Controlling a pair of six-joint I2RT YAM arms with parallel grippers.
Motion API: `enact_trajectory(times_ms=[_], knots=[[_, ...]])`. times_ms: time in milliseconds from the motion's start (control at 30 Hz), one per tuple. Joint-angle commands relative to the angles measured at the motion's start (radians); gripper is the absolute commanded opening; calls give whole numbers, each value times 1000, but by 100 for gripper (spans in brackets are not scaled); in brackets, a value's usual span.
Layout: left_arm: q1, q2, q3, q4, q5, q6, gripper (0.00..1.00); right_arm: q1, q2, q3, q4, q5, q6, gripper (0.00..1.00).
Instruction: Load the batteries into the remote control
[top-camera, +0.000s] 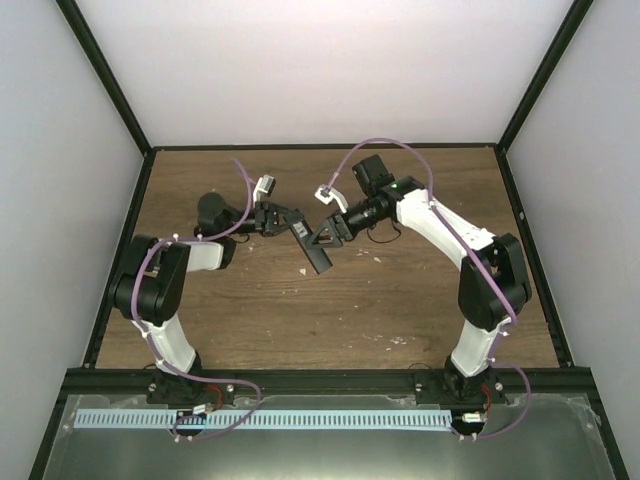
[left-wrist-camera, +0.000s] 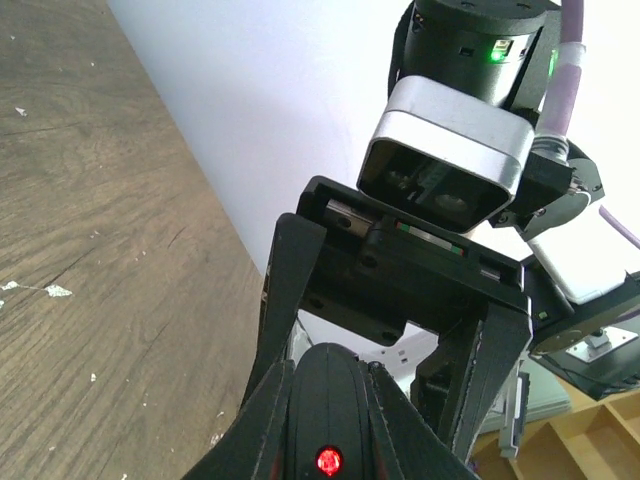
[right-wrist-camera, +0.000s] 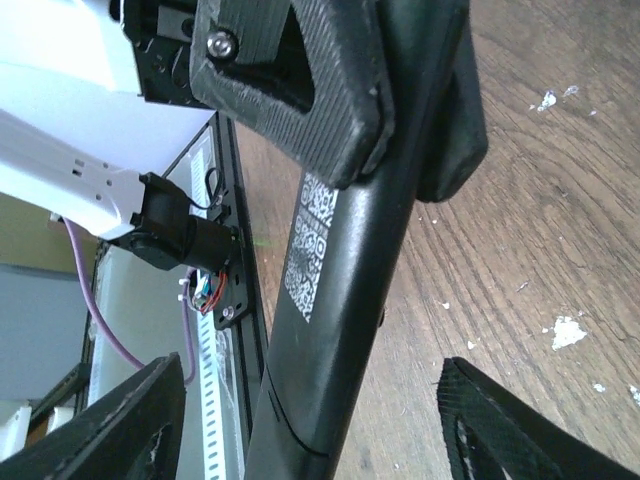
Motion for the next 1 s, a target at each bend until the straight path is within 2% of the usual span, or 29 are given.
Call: enact_trajectory(times_ms=[0, 200, 467, 767, 833, 967], knots=[[-3, -18, 30, 15, 14, 11, 4, 9, 9, 5, -34, -42, -27, 61], [-3, -22, 30, 17, 26, 9, 4, 16, 33, 14, -41, -58, -30, 48], [-3, -29, 17, 12, 17, 21, 4, 28, 62, 45, -65, -66, -45, 37], [-2, -27, 16, 9, 17, 26, 5, 32, 65, 53, -64, -70, -52, 17], [-3, -27, 16, 5, 16, 30, 10, 32, 63, 54, -63, -70, -54, 14], [-3, -32, 13, -12, 6, 48, 31, 31, 61, 53, -60, -70, -59, 6]])
